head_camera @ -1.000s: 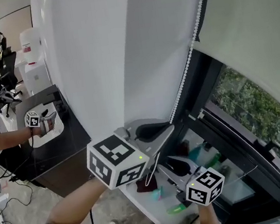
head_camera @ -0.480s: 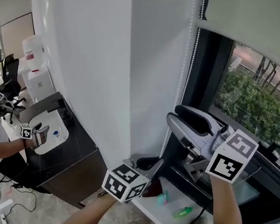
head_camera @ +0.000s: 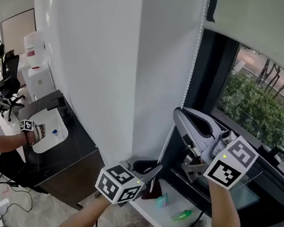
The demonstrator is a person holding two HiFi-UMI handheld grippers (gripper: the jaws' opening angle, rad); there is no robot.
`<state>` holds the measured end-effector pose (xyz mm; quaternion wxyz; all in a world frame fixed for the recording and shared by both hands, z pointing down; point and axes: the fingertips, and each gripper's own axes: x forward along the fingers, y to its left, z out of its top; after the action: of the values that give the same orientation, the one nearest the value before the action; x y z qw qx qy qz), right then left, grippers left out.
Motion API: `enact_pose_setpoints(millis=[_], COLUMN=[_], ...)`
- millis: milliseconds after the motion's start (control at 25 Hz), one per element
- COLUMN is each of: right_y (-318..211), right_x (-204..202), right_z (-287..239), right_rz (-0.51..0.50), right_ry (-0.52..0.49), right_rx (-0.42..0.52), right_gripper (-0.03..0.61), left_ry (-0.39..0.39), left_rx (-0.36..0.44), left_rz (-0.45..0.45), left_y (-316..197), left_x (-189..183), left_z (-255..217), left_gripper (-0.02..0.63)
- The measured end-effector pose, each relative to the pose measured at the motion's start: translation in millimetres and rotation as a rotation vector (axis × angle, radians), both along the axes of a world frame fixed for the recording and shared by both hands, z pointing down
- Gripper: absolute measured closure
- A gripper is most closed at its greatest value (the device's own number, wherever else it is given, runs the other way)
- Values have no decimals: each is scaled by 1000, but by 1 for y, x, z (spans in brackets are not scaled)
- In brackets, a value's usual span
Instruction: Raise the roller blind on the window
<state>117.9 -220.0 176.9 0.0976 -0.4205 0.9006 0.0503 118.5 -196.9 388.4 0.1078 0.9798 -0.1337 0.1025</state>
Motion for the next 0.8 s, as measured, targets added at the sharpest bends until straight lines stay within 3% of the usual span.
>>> enact_pose_setpoints(millis=[80,200,360,640,800], right_y=[5,6,10,23,28], right_x=[4,5,2,-5,-6], right_z=[3,21,69,190,221], right_rz=[18,32,40,30,25], right_ry=[20,61,140,240,236], right_rx=[9,-16,-102,-317,-382], right_gripper=[572,572,572,572,572], left_ry=[74,208,301,287,247], left_rx=[8,34,91,185,201], left_rz=[8,10,-1,-12,-20], left_y=[4,5,1,-10,-12], left_x=[-6,-14,-17,2,14], left_z=[-23,-73,-127,-161,-161], left_gripper=[521,518,518,520,535])
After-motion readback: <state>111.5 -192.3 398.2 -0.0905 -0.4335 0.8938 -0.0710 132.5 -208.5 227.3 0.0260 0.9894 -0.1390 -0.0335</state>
